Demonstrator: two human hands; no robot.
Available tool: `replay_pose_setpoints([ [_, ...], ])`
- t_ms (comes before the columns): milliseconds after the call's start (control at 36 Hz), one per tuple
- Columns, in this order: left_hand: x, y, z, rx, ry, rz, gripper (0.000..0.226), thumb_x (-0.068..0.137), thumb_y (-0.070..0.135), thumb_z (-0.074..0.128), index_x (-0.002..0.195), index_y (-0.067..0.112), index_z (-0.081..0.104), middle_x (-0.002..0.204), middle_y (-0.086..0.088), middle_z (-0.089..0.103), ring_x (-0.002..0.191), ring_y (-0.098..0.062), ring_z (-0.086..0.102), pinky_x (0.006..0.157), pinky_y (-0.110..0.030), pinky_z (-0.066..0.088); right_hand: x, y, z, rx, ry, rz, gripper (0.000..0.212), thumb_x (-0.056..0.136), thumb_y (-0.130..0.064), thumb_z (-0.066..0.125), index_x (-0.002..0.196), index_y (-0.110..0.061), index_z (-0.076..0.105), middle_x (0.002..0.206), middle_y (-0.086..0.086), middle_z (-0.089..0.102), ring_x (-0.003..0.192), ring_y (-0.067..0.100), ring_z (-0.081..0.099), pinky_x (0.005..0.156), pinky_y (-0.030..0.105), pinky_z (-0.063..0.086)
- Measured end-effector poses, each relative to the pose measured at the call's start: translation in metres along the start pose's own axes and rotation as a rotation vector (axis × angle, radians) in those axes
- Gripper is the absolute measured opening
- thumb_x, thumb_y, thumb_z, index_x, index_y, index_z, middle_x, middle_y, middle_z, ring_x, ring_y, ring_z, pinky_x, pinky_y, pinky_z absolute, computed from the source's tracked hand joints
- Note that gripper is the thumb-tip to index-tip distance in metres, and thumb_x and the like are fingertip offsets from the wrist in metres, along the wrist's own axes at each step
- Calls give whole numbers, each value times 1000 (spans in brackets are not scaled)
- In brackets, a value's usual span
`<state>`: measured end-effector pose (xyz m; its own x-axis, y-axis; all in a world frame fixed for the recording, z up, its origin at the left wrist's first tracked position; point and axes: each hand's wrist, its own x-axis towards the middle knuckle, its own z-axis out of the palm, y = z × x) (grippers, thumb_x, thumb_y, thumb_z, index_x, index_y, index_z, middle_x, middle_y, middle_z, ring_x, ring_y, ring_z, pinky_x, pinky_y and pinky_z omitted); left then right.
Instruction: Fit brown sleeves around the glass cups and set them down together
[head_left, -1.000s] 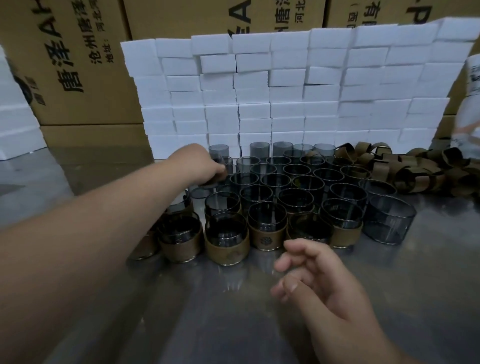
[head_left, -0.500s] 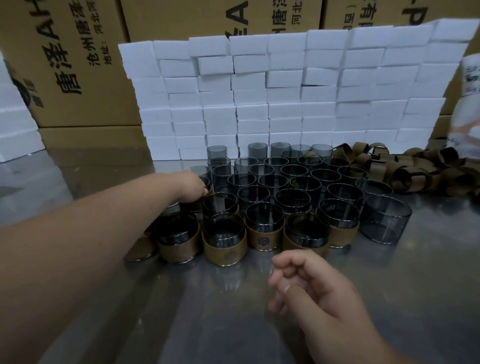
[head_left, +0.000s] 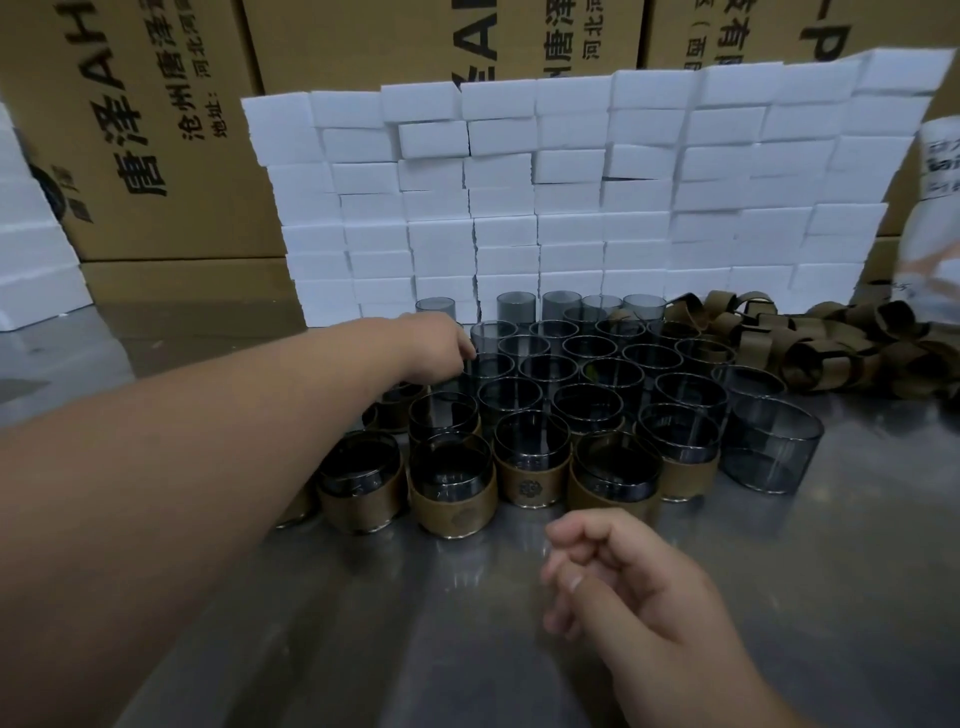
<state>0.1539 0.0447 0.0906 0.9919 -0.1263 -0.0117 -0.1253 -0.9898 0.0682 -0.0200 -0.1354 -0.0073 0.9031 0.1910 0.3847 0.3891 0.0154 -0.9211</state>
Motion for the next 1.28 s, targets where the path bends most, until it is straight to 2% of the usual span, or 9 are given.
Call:
replay_pose_setpoints([
  [222, 11, 1, 9, -57, -68, 10, 24, 87, 20, 62, 110, 21, 68, 117, 3, 62, 106, -17, 55, 87, -26, 40, -1, -2, 0, -29, 12, 14, 33, 67, -21, 57, 87, -46, 66, 75, -2, 67, 54, 12, 57, 52, 19, 46],
  [472, 19, 6, 20, -112, 52, 7, 4, 87, 22, 64, 83, 22, 62, 89, 4, 60, 81, -13, 54, 65, -22, 40, -1, -3, 0, -37, 8, 26, 33, 67, -20, 55, 86, -45, 66, 73, -2, 67, 53, 10, 59, 53, 18, 46],
  [667, 23, 6, 18, -270, 277, 46, 8, 88, 19, 62, 95, 16, 65, 113, -7, 57, 90, -20, 55, 76, -27, 41, -1, -2, 0, -31, 15, 25, 33, 67, -19, 56, 85, -44, 67, 73, -3, 66, 52, 10, 57, 51, 17, 44],
  [722, 19, 12, 14, -377, 412, 28, 5, 90, 20, 58, 93, 19, 61, 118, -7, 51, 88, -22, 56, 75, -25, 44, -1, -3, 0, -32, 12, 24, 32, 67, -20, 56, 85, -44, 67, 73, -3, 66, 52, 9, 58, 51, 16, 44],
  [806, 4, 27, 4, -646, 626, 19, 4, 96, 21, 48, 93, 22, 52, 115, 0, 39, 72, -8, 46, 49, -7, 37, 0, -3, -1, -23, 11, 25, 32, 67, -20, 56, 85, -44, 67, 73, -4, 67, 51, 7, 59, 51, 14, 44],
  [972, -46, 69, 7, -1378, 852, 0, 16, 99, 23, 37, 87, 28, 46, 88, 8, 57, 77, -11, 53, 73, -30, 46, -5, -3, -1, -68, 43, -55, 24, 65, -31, 61, 81, -47, 67, 75, -3, 68, 53, 13, 59, 53, 17, 46],
  [1056, -78, 90, 33, -1579, 884, 24, 21, 100, 25, 33, 84, 24, 48, 84, 0, 62, 73, -15, 57, 68, -32, 48, -8, -8, -3, -108, 110, -209, 23, 65, -40, 57, 85, -47, 67, 72, -6, 67, 55, 13, 60, 56, 17, 49],
  [1139, -104, 101, 64, -1601, 926, 57, 21, 90, 34, 34, 79, 21, 46, 65, 8, 60, 64, -10, 54, 60, -21, 44, -1, -23, -12, -196, 164, -382, 23, 73, -36, 55, 89, -49, 64, 76, -12, 66, 60, 9, 60, 58, 18, 49],
  [1278, -122, 100, 94, -1351, 922, 225, 28, 83, 47, 29, 78, 25, 45, 67, 17, 53, 61, 4, 46, 60, -7, 35, 44, -49, -66, -315, 420, -463, 20, 75, -39, 52, 86, -52, 62, 80, -21, 67, 68, -2, 60, 61, 10, 47],
])
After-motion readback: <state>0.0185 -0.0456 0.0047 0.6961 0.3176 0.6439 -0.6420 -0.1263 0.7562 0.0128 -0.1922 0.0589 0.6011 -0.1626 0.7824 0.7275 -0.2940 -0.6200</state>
